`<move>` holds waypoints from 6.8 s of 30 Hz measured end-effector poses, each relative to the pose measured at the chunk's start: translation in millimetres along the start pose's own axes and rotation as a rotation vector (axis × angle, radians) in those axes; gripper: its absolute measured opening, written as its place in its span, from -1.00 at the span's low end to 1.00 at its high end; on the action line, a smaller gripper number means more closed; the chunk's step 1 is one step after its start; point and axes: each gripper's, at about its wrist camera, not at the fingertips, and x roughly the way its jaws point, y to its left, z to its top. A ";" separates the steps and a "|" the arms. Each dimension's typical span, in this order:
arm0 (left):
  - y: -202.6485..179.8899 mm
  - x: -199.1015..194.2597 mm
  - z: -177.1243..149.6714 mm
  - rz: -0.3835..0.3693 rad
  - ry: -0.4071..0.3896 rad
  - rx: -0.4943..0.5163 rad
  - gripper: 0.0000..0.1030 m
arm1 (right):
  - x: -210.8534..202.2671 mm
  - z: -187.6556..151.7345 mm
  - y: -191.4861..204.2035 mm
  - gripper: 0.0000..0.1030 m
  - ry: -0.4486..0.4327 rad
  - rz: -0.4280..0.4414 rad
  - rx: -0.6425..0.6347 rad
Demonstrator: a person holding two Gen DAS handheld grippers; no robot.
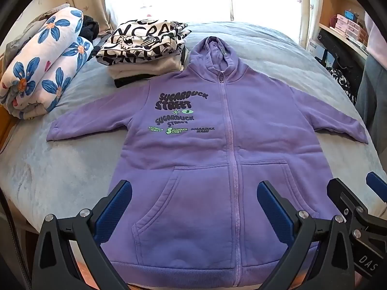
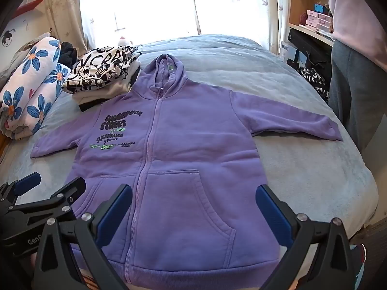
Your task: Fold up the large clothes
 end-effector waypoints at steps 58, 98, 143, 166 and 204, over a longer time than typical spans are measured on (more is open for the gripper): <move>-1.1 5.3 -3.1 -0.001 0.004 0.001 0.99 | 6.8 4.0 -2.7 0.99 -0.003 0.008 0.007; -12.8 13.1 13.4 -0.020 0.012 0.006 0.98 | 24.0 18.0 -11.1 0.99 -0.018 -0.013 -0.005; -191.9 197.7 134.0 -0.024 0.041 0.224 0.98 | 220.7 101.9 -179.7 0.98 0.146 -0.188 0.206; -246.5 246.1 146.7 -0.021 0.141 0.266 0.97 | 257.4 94.5 -298.1 0.98 0.206 -0.225 0.514; -225.7 219.3 149.1 -0.052 0.078 0.264 0.97 | 222.9 160.5 -248.0 -0.70 -0.064 -0.293 0.192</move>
